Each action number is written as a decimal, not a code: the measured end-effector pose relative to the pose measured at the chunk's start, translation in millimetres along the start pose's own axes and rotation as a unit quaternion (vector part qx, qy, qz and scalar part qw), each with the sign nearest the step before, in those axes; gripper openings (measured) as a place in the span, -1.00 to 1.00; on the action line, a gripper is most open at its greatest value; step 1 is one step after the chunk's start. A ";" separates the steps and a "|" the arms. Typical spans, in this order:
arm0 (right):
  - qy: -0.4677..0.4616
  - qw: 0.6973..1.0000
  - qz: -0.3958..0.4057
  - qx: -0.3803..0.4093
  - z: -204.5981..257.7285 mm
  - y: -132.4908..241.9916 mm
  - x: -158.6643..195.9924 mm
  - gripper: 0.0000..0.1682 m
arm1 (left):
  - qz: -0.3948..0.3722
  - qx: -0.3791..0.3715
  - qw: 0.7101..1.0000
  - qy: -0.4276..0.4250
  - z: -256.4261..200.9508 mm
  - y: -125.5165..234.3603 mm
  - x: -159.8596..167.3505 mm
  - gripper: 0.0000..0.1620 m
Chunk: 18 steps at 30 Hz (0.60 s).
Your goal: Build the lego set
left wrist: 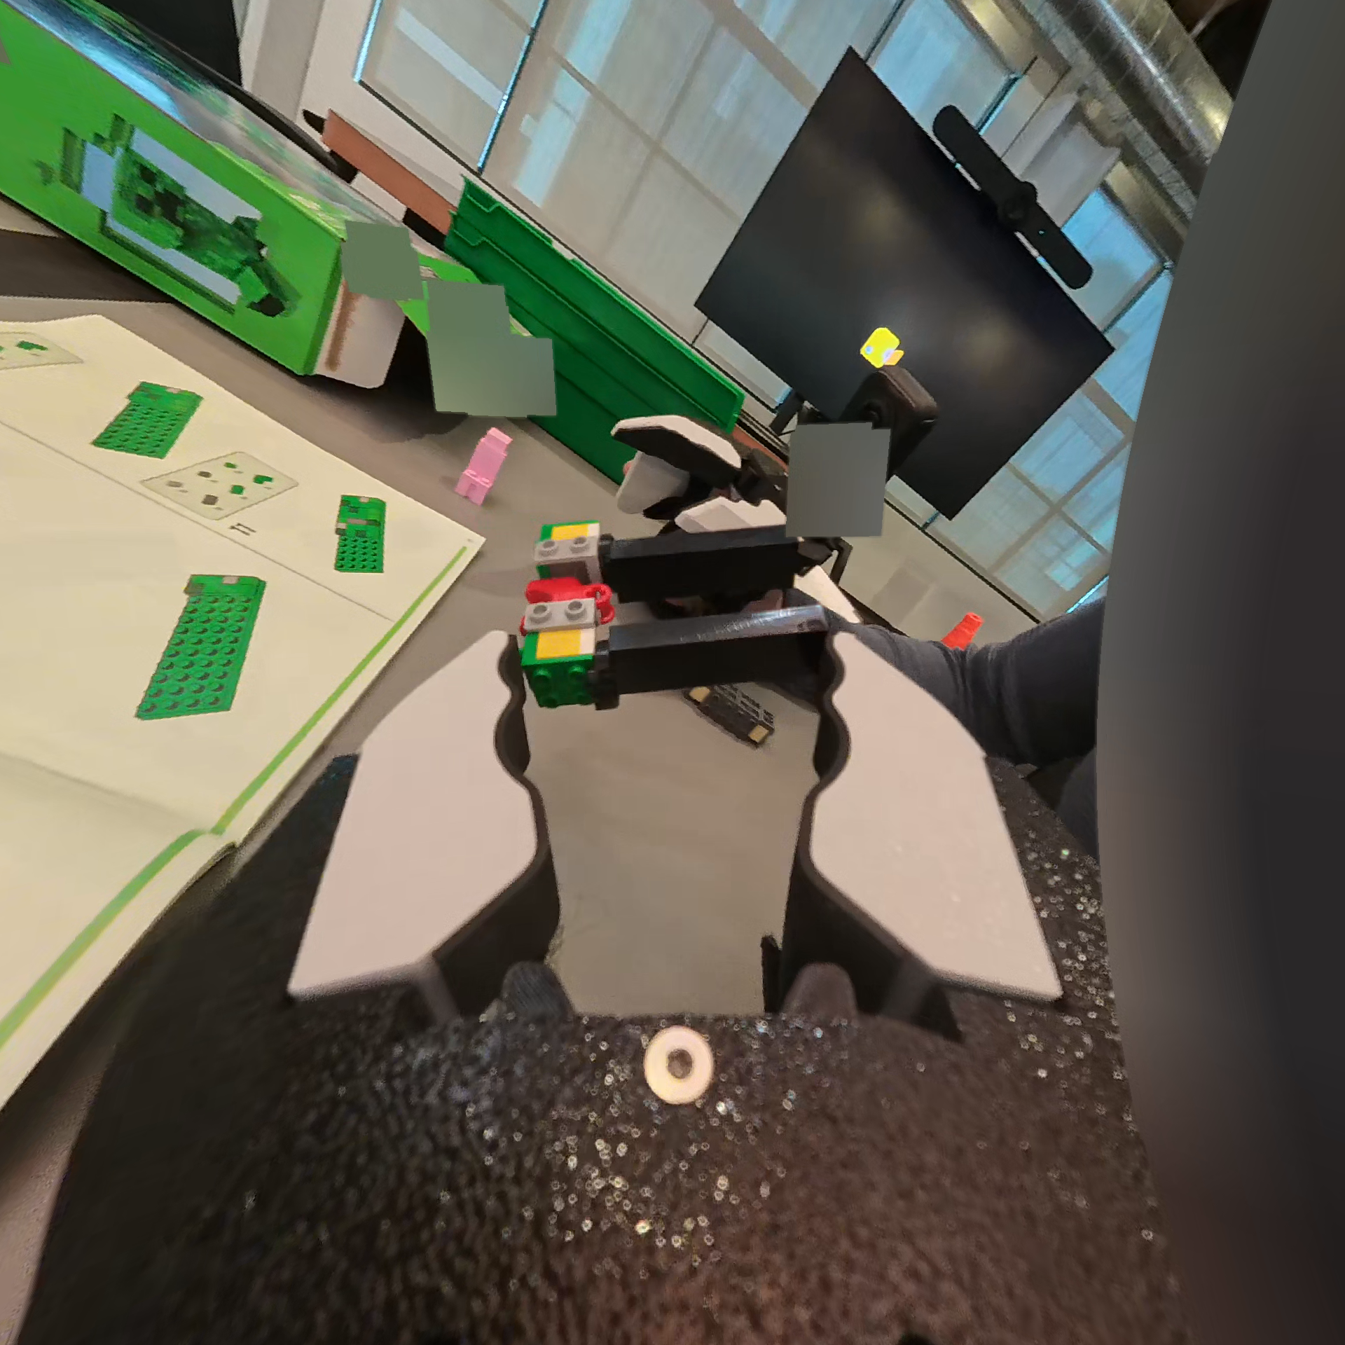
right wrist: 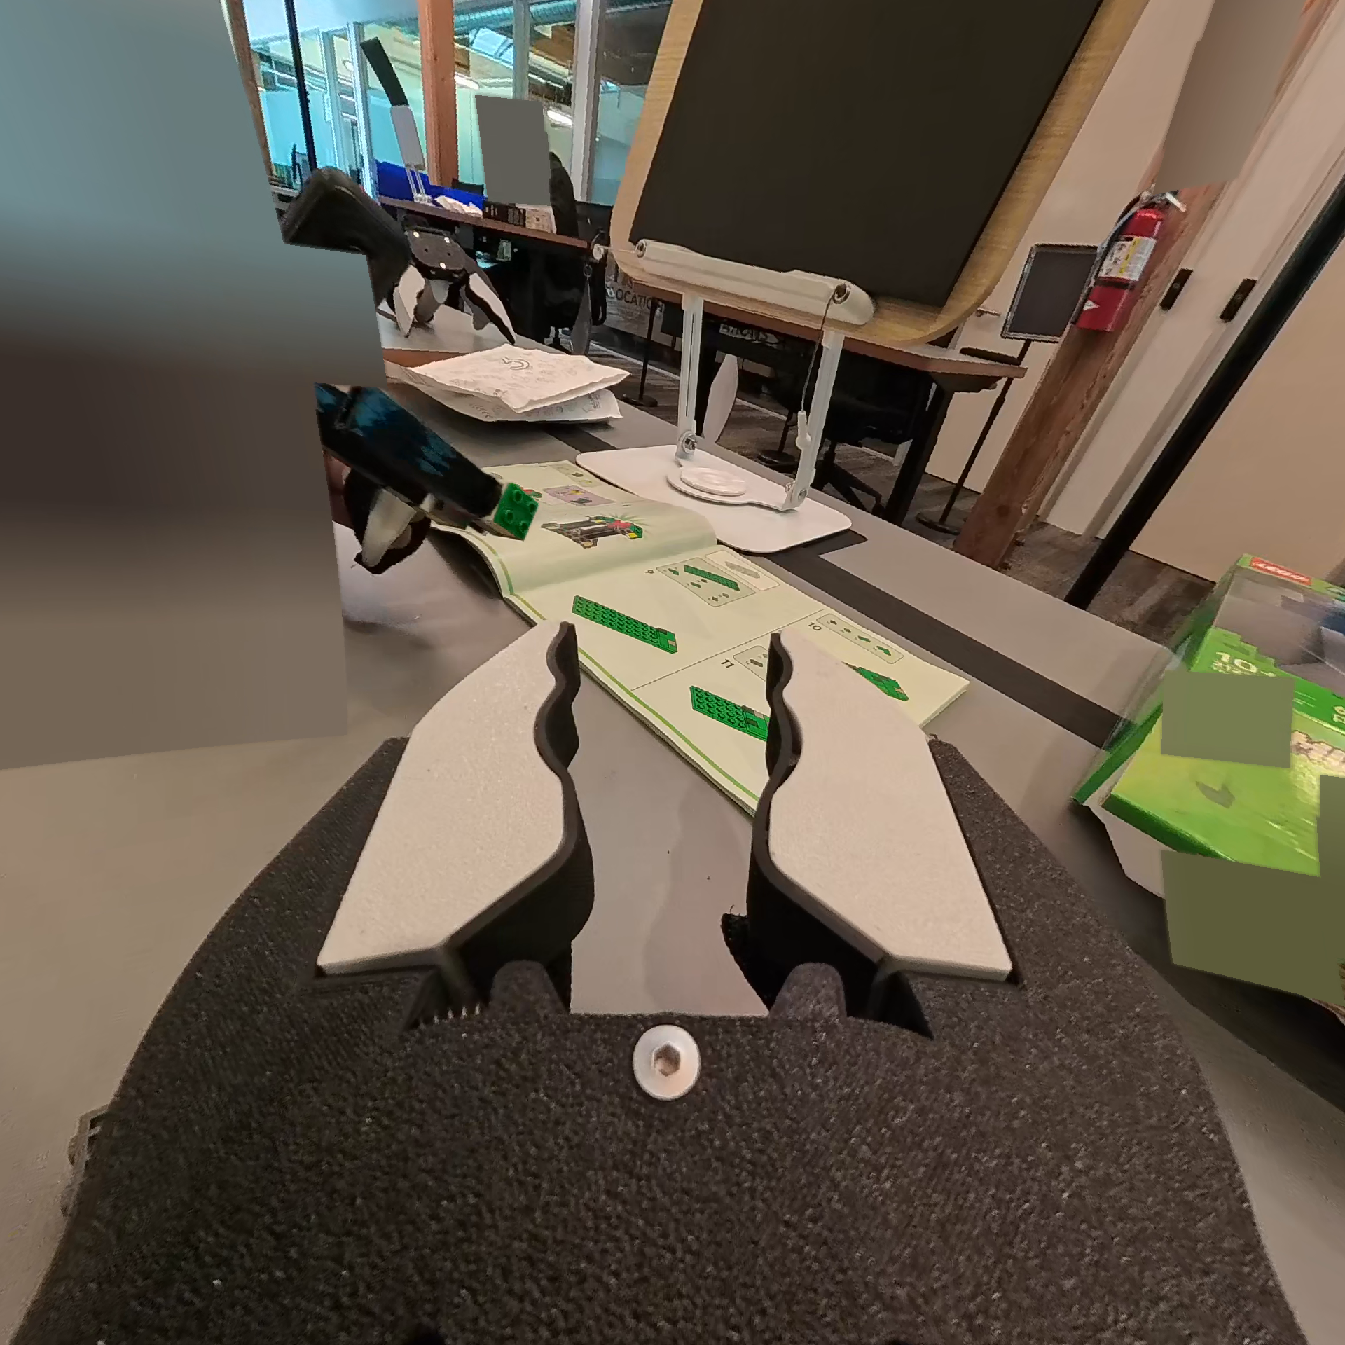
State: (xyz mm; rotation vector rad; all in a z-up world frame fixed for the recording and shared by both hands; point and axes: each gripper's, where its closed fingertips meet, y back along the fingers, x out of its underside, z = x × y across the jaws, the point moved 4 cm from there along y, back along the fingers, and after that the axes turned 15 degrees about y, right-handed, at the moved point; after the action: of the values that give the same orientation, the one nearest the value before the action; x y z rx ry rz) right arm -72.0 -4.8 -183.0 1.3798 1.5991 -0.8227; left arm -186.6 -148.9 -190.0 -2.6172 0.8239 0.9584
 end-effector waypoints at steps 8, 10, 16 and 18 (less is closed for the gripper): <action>0.000 1.000 -0.001 -0.001 0.2 0.2 0.0 -0.42 | 0.018 0.018 1.000 0.000 -3.3 -1.7 3.4 -0.05; -0.001 1.000 -0.001 -0.001 0.2 0.2 0.1 -0.42 | 0.019 0.018 1.000 0.002 -3.1 -1.7 3.5 -0.05; -0.002 1.000 -0.001 -0.002 0.0 0.2 0.2 -0.42 | 0.020 0.003 1.000 0.005 -0.1 -2.9 3.8 -0.05; -0.002 1.000 -0.001 -0.002 0.1 0.3 0.2 -0.42 | 0.020 -0.003 1.000 0.008 1.3 -2.9 3.6 -0.05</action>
State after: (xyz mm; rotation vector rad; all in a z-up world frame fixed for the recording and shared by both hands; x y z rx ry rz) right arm -71.7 -4.8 -183.2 1.3743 1.5991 -0.8228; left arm -183.3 -147.6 -193.3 -2.6259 0.8805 0.9529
